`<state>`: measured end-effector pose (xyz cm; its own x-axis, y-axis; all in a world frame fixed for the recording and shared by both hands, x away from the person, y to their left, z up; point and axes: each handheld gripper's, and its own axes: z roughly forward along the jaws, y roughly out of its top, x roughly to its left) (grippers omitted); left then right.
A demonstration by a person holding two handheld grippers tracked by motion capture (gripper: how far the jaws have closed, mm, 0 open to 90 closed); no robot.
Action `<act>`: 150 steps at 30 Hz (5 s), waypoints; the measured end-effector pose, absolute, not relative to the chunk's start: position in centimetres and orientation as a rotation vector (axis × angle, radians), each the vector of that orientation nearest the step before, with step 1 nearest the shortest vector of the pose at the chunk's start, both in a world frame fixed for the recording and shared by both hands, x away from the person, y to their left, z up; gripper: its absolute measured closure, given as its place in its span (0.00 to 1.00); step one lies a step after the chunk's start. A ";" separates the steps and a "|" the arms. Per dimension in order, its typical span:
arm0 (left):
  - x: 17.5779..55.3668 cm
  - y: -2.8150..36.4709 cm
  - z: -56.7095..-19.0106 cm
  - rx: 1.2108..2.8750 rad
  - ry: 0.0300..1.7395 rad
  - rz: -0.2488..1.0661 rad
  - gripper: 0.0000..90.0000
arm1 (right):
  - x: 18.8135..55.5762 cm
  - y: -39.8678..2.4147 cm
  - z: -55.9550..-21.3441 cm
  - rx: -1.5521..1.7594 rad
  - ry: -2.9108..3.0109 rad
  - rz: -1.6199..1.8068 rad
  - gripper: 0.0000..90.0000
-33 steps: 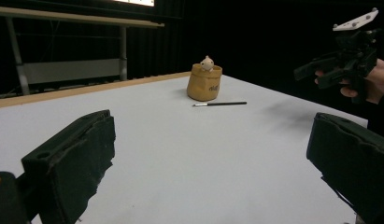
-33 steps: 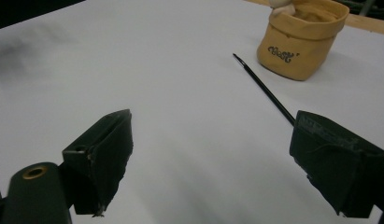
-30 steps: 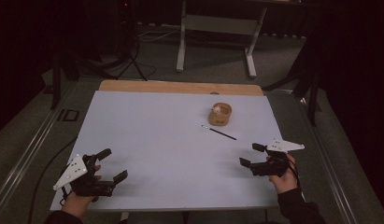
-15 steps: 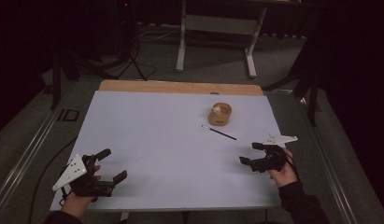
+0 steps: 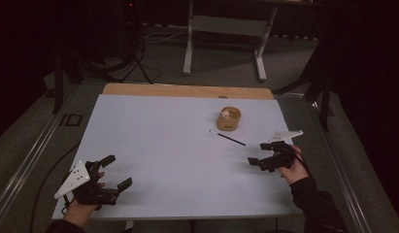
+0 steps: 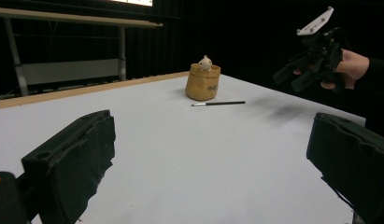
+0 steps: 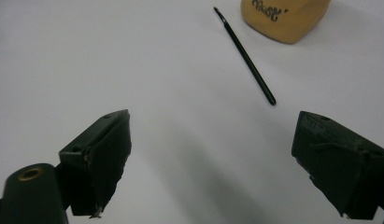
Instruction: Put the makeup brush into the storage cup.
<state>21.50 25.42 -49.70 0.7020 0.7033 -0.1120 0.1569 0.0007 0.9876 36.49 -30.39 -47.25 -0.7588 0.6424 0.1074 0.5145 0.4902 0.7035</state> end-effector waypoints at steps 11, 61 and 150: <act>21.5 25.4 -49.7 1.551 0.725 0.494 0.02 | 38.3 -30.1 -47.4 1.035 2.645 0.996 0.13; 21.4 25.4 -49.9 1.559 0.729 0.489 0.02 | 43.9 -25.9 -46.1 0.827 2.938 0.475 0.22; 21.3 25.5 -50.1 1.570 0.737 0.482 0.02 | 48.1 -20.3 -49.7 0.483 2.959 0.214 0.95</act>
